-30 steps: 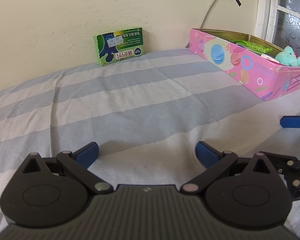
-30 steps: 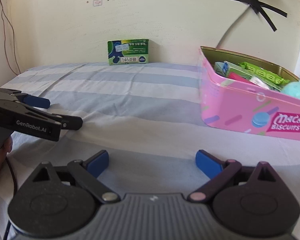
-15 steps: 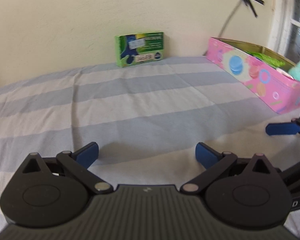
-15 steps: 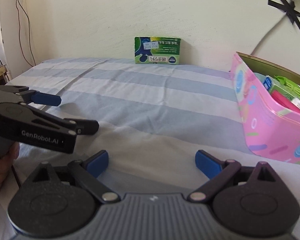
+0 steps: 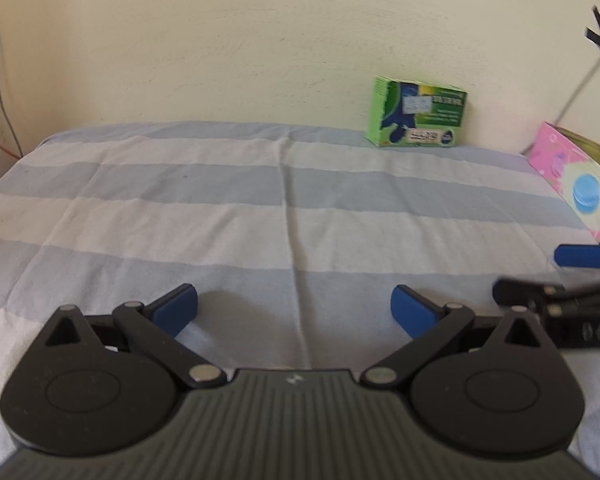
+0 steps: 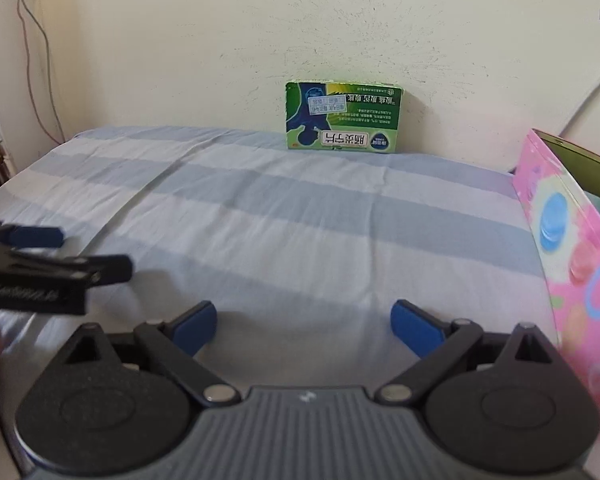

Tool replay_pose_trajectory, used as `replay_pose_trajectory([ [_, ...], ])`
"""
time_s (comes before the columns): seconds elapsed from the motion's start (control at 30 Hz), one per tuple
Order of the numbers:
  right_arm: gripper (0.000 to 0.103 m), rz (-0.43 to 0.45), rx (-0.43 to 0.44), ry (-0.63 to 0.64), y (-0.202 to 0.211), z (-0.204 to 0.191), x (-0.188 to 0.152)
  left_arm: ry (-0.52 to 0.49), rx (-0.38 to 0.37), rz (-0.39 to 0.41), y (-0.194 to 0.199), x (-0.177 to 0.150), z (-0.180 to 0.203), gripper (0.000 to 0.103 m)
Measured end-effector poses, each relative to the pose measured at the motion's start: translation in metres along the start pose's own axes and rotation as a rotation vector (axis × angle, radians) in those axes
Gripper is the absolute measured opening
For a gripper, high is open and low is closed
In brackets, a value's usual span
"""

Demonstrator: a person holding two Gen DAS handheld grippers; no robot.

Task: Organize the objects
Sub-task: 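Move both grippers across the bed toward the green medicine box, then grasp the green medicine box with the right gripper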

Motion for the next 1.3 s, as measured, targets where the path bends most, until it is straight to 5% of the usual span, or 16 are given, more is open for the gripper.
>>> replay_pose_trajectory([
  [0.33, 0.085, 0.192, -0.005, -0.028, -0.042, -0.026, 0.131, 0.016, -0.003, 0.006, -0.001, 0.002, 0.002, 0.103],
  [0.5, 0.063, 0.154, -0.071, -0.042, -0.094, -0.035, 0.182, 0.022, -0.009, 0.009, 0.001, 0.001, 0.001, 0.103],
  [0.57, 0.064, 0.161, -0.066, -0.076, -0.106, -0.032, 0.190, 0.023, -0.010, 0.009, 0.001, 0.001, 0.002, 0.103],
  [0.73, 0.066, 0.170, -0.011, -0.031, -0.087, -0.026, 0.168, 0.019, -0.017, 0.010, 0.002, 0.002, 0.003, 0.103],
  [0.97, 0.065, 0.030, 0.098, 0.012, -0.035, -0.003, 0.071, 0.020, -0.020, 0.013, 0.004, 0.001, 0.004, 0.103],
  [1.07, 0.072, 0.121, 0.082, -0.010, -0.018, 0.010, 0.075, 0.020, -0.020, 0.013, 0.003, 0.001, 0.004, 0.103],
  [1.2, 0.100, 0.193, 0.039, -0.107, -0.026, 0.023, 0.107, 0.020, -0.021, 0.013, 0.003, 0.001, 0.004, 0.103],
  [1.3, 0.103, 0.172, 0.030, -0.153, -0.049, 0.027, 0.121, 0.019, -0.021, 0.013, 0.003, 0.001, 0.004, 0.103],
])
Point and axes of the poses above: each gripper's, at about its wrist camera, not at the fingertips, and y roughly against the way its jaws point, z to its right, x to its top, the point moved 9 cm from there along -y, roughly the way its jaws point, and after that the axes turned 15 degrees about -y, right-handed, at the moved point
